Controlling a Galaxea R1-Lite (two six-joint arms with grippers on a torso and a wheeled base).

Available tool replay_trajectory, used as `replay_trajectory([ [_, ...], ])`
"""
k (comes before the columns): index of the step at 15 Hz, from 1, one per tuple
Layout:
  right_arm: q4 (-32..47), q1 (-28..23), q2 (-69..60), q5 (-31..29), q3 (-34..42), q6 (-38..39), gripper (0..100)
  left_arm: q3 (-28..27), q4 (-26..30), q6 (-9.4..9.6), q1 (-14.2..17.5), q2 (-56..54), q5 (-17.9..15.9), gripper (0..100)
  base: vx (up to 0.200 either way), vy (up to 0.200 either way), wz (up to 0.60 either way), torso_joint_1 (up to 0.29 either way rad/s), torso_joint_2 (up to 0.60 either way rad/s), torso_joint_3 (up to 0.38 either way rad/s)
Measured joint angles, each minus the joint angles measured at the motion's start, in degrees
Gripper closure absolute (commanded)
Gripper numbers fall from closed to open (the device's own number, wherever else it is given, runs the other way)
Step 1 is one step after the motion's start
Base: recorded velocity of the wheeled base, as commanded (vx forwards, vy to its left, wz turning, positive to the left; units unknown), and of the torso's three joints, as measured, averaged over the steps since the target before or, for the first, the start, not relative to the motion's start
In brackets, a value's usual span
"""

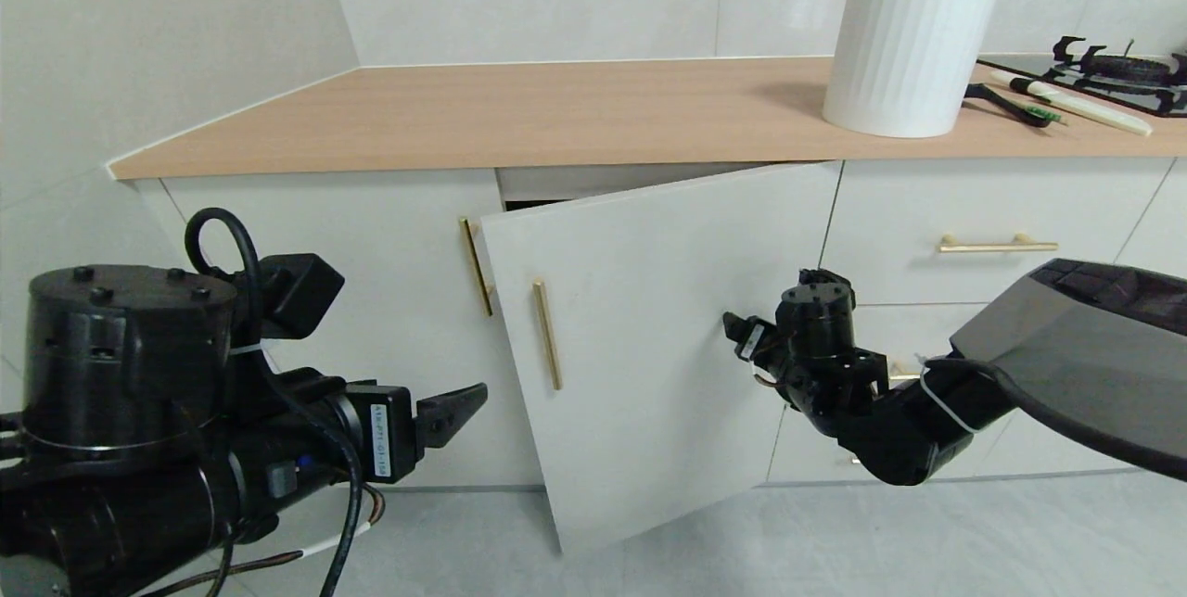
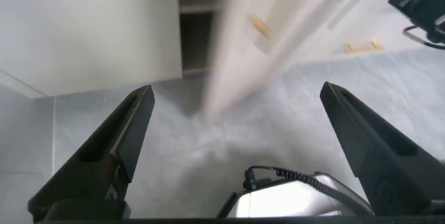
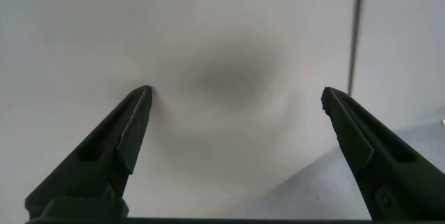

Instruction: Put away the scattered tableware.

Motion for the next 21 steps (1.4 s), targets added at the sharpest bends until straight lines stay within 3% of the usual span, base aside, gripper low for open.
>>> replay_trajectory([
  [16,-1.3,-3.7,1.5,-4.4,-3.9,-0.1,0,0.0,-0.1,0.02,0.0,-0.3,0.1,0,0.000,0.000,0.00,0.000,0.00,0.000],
  [21,-5.4,-3.3,-7.6,-3.4,5.5,-4.5,0,0.3,-0.3,0.71,0.7,-1.7,0.2,0,0.000,0.000,0.00,0.000,0.00,0.000],
])
